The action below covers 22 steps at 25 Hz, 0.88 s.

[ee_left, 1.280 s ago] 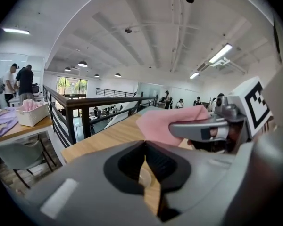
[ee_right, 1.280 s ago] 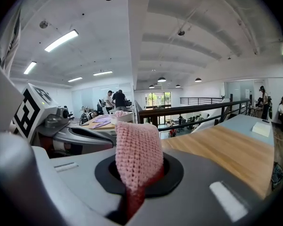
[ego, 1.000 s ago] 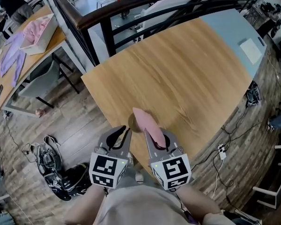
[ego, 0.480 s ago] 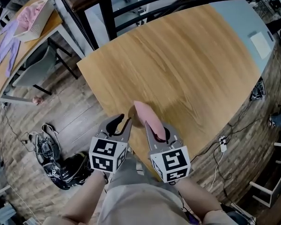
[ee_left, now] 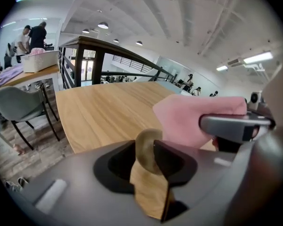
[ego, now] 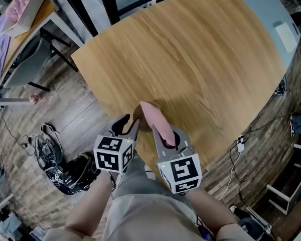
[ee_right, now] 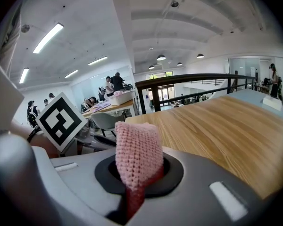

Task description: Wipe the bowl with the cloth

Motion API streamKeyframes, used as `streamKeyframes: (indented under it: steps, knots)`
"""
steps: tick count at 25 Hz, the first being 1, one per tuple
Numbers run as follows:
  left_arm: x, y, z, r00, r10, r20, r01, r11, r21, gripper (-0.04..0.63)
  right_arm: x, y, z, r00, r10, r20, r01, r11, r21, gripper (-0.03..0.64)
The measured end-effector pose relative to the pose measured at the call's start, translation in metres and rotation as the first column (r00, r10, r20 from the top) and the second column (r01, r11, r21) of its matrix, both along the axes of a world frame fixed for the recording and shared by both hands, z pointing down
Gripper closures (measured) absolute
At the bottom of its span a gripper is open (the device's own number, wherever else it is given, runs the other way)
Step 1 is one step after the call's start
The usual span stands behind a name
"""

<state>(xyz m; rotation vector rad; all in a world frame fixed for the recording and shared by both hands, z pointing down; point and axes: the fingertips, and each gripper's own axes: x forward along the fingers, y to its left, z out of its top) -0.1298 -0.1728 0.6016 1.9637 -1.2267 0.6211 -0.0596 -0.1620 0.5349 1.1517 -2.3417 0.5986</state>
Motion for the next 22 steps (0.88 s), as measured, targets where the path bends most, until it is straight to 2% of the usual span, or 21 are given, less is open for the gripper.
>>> streamKeyframes:
  steps: [6, 16, 19, 22]
  knots:
    - [-0.004, -0.003, 0.029, 1.000, -0.012, 0.000, 0.012, 0.999, -0.031, 0.474, -0.001, 0.002, 0.026, 1.000, -0.010, -0.001, 0.010, 1.000, -0.025, 0.601]
    - [0.005, -0.002, 0.060, 0.997, -0.047, -0.066, 0.041, 0.995, -0.090, 0.480, 0.005, -0.006, 0.048, 1.000, -0.011, -0.005, 0.011, 1.000, -0.029, 0.601]
    - [0.007, -0.003, 0.063, 0.993, -0.079, -0.091, 0.070, 0.993, -0.094, 0.546, 0.006, -0.006, 0.054, 1.000, 0.004, 0.005, -0.004, 0.999, -0.043, 0.601]
    - [0.010, -0.003, 0.063, 0.994, -0.080, -0.072, 0.074, 0.994, -0.086, 0.577, 0.006, -0.005, 0.055, 1.000, 0.017, 0.016, -0.016, 0.999, -0.045, 0.601]
